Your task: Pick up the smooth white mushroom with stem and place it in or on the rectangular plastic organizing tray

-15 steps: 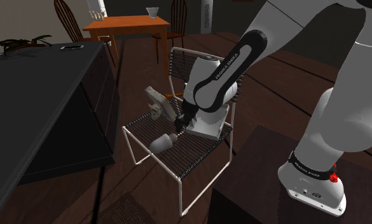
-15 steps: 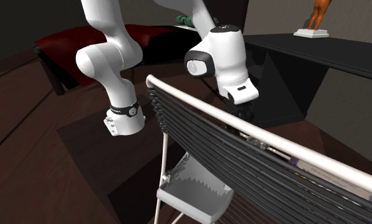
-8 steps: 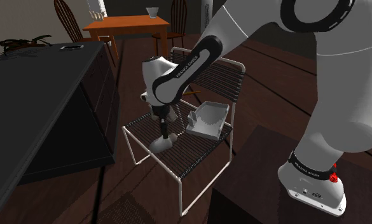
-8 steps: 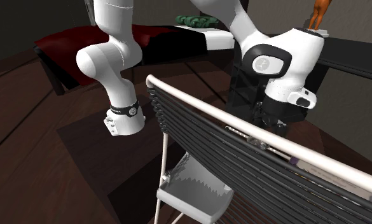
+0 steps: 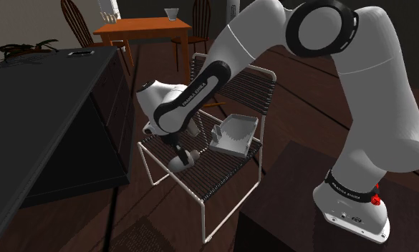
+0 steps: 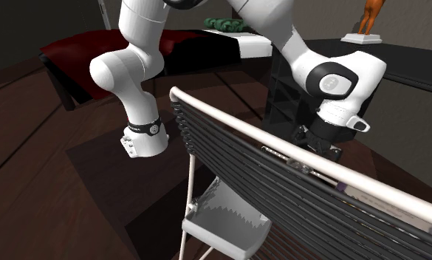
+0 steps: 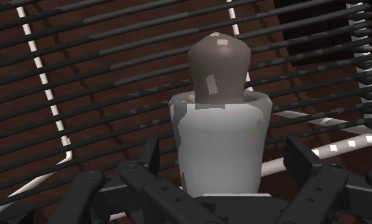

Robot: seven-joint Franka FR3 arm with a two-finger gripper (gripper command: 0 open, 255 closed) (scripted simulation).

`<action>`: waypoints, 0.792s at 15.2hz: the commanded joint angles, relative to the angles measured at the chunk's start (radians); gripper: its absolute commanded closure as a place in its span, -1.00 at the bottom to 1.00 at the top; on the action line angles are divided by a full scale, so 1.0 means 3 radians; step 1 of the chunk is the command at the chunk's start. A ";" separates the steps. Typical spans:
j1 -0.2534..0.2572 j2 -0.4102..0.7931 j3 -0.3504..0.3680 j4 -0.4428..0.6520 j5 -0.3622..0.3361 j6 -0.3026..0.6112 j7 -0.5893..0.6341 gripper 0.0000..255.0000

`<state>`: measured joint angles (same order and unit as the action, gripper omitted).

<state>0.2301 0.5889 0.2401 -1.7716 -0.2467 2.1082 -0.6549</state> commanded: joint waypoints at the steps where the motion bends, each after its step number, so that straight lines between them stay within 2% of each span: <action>1: 0.0001 0.0042 -0.0011 -0.0021 -0.0019 0.0060 0.0003 -1.00; 10: 0.0001 0.0074 -0.0020 -0.0048 -0.0033 0.0117 0.0011 -1.00; 11: 0.0001 0.0074 -0.0020 -0.0048 -0.0033 0.0117 0.0011 1.00; 12: 0.0001 0.0074 -0.0020 -0.0048 -0.0033 0.0117 0.0011 1.00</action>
<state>0.2304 0.6113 0.2341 -1.7859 -0.2566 2.1432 -0.6515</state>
